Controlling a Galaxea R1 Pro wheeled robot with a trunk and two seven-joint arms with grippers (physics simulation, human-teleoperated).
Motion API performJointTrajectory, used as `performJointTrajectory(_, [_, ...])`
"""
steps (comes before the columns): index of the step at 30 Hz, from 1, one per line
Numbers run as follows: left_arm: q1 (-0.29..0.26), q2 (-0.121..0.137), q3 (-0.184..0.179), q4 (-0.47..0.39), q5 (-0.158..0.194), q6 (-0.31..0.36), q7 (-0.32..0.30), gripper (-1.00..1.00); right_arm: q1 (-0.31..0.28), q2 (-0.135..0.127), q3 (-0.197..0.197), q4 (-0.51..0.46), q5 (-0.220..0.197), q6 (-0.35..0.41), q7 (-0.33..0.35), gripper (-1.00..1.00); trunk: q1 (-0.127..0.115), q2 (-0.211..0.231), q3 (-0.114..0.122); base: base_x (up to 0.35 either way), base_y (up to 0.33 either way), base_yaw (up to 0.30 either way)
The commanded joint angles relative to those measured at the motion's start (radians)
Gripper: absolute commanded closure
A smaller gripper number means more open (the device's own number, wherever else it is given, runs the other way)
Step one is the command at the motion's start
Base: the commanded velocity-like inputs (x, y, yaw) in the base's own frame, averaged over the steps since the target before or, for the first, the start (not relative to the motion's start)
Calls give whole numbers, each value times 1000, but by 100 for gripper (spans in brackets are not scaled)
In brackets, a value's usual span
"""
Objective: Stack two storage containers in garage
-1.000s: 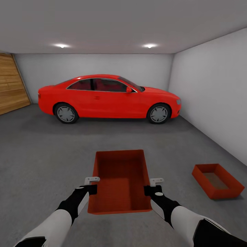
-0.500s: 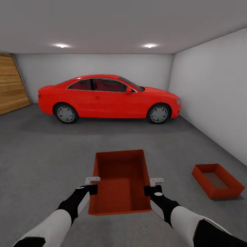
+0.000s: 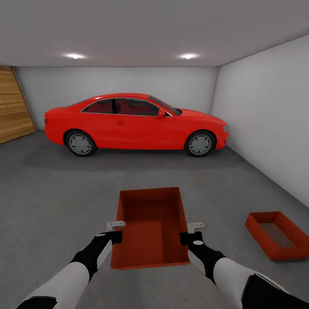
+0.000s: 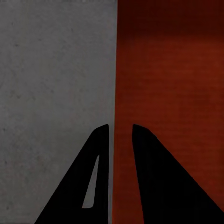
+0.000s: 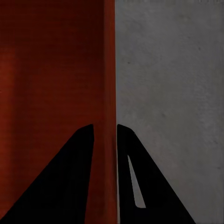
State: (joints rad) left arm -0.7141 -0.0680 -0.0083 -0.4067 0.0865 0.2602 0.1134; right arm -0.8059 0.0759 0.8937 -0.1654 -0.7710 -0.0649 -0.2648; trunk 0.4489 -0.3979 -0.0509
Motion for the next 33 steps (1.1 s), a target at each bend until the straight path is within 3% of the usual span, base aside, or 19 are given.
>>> performJointTrajectory(1, [-1, 13, 2, -4, -5, 7, 12, 100, -1, -4, -10, 1, -18, -4, -12, 100, 1, -2, -2, 322, 0, 0])
performJointTrajectory(27, [-1, 12, 2, -4, -5, 8, 12, 100, -1, -4, -11, 0, -18, -5, -12, 100, 1, -2, -2, 306, 0, -1])
performJointTrajectory(33, [-1, 12, 2, -4, -5, 8, 12, 100, -1, -4, -12, 0, -18, -4, -12, 100, 1, -2, -2, 275, 0, -140])
